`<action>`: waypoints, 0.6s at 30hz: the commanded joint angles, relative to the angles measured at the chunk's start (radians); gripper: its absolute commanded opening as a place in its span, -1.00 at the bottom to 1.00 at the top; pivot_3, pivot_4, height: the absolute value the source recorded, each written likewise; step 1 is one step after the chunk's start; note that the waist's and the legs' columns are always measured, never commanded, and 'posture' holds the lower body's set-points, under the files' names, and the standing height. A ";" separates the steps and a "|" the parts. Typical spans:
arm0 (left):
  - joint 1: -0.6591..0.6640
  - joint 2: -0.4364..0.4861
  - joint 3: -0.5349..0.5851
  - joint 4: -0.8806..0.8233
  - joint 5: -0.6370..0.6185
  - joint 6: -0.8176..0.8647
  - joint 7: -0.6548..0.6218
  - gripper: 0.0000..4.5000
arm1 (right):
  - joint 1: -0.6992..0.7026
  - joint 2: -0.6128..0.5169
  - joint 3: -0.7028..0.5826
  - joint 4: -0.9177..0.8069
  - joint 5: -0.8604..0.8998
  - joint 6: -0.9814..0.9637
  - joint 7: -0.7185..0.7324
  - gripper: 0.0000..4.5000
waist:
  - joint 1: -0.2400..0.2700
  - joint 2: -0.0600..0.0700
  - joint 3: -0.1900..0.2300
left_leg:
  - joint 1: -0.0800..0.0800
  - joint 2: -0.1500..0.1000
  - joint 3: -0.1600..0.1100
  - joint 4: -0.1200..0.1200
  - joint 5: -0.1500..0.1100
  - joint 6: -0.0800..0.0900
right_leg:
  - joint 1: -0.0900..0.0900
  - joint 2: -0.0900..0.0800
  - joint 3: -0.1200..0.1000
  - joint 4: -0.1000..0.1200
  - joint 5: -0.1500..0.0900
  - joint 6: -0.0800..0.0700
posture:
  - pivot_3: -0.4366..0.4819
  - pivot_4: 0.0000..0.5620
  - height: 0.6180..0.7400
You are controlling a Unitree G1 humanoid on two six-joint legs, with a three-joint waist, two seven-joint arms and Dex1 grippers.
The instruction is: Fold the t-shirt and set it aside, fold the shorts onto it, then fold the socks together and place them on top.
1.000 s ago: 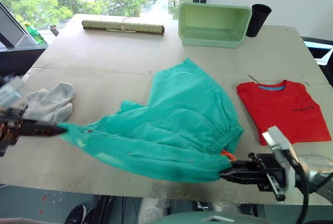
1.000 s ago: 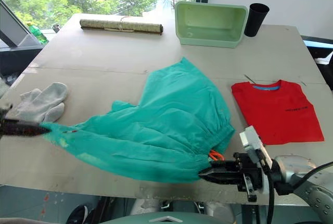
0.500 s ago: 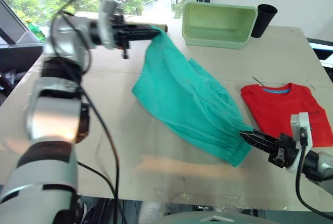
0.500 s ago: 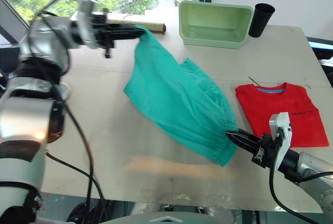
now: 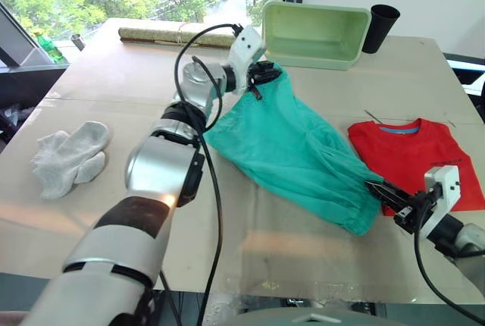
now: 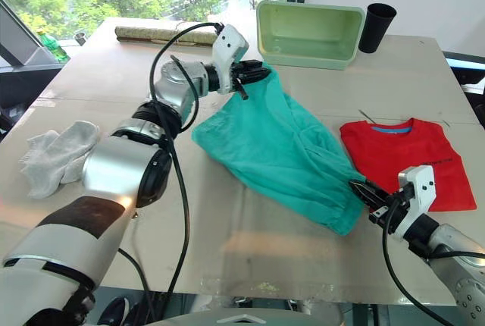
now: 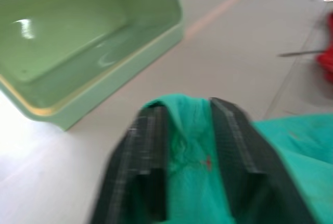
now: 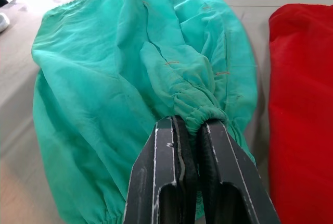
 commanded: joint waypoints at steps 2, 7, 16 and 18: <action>-0.008 0.003 0.058 -0.005 0.044 -0.016 0.171 0.72 | 0.034 0.009 -0.091 -0.068 0.054 -0.021 0.006 -1.00 | 0.001 0.001 0.000 | 0.000 0.000 0.000 0.000 0.000 0.000 | 0.000 0.000 0.000 0.000 0.000 0.000 | -0.05 -0.47 0.92; 0.015 0.011 0.053 0.000 0.118 -0.003 0.273 1.00 | 0.101 -0.025 -0.127 -0.074 0.050 -0.005 0.041 -0.68 | 0.003 0.001 0.000 | 0.000 -0.001 0.000 0.000 0.000 0.000 | 0.000 -0.001 -0.001 0.000 0.000 0.000 | -0.05 -0.47 0.92; 0.016 0.006 0.101 -0.021 0.132 -0.107 0.243 1.00 | 0.140 -0.118 -0.245 -0.052 0.071 0.023 0.099 0.97 | 0.005 0.001 0.000 | 0.000 -0.001 0.000 0.000 0.000 0.000 | 0.001 -0.001 -0.001 0.000 0.000 0.000 | -0.05 -0.47 0.92; 0.024 0.008 0.110 -0.028 0.123 -0.130 0.188 1.00 | 0.169 -0.150 -0.292 -0.052 0.091 0.033 0.153 0.97 | 0.005 0.001 0.000 | 0.001 -0.001 0.000 0.000 0.000 0.000 | 0.001 -0.001 -0.002 0.000 0.000 0.000 | -0.05 -0.47 0.92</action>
